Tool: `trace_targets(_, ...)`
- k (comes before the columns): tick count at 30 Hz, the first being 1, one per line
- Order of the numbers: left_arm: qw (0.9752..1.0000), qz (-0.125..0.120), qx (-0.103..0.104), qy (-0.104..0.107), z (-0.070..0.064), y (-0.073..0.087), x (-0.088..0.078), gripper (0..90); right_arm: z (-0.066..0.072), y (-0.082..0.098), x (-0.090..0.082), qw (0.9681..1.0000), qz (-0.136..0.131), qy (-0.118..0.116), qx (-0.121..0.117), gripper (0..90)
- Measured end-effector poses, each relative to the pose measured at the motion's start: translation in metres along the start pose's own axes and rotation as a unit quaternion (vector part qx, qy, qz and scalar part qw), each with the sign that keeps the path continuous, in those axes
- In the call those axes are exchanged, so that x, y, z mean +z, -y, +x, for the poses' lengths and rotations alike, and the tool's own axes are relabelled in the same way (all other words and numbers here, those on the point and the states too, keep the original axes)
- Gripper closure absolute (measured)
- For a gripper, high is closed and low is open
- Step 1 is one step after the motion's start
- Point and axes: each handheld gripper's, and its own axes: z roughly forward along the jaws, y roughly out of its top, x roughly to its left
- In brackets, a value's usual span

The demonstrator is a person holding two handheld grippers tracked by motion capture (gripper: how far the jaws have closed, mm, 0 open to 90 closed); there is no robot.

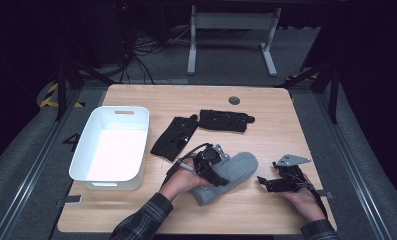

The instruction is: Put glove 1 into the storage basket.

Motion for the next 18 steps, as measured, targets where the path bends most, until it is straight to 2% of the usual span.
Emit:
trace_targets(3, 0.9998, 0.010, 0.015, 0.014, -0.0017, -0.0015, -0.0002, 36.2, 0.0002, 0.0021, 0.0012, 0.9999, -0.010, 0.001, 0.002, 12.4)
trace_targets(5, 0.9997, 0.011, 0.014, 0.018, -0.0019, -0.0017, -0.0005, 42.4, 0.0001, 0.0021, 0.0013, 0.9999, -0.010, -0.001, 0.003, 12.4)
trace_targets(7, 0.9994, 0.018, 0.013, 0.028, -0.0011, -0.0024, -0.0011, 44.7, 0.0001, 0.0021, 0.0013, 0.9999, -0.010, -0.001, 0.003, 12.3)
trace_targets(9, 0.9993, 0.020, 0.004, 0.033, -0.0025, -0.0029, -0.0006, 52.3, 0.0001, 0.0021, 0.0013, 0.9999, -0.010, -0.002, 0.003, 12.3)
trace_targets(10, 0.9991, 0.022, 0.006, 0.035, -0.0027, -0.0031, -0.0010, 54.5, 0.0001, 0.0021, 0.0013, 0.9999, -0.010, -0.002, 0.003, 12.3)
trace_targets(13, 0.9992, 0.025, 0.012, 0.030, -0.0049, -0.0044, -0.0018, 59.8, 0.0000, 0.0021, 0.0013, 0.9999, -0.010, -0.002, 0.003, 12.3)
trace_targets(16, 0.9991, 0.029, 0.007, 0.031, -0.0052, -0.0050, -0.0033, 62.7, 0.0000, 0.0021, 0.0013, 0.9999, -0.010, -0.002, 0.003, 12.3)
trace_targets(18, 0.9988, 0.027, -0.008, 0.040, -0.0036, -0.0048, -0.0050, 64.1, 0.0000, 0.0021, 0.0013, 0.9999, -0.010, -0.002, 0.003, 12.3)
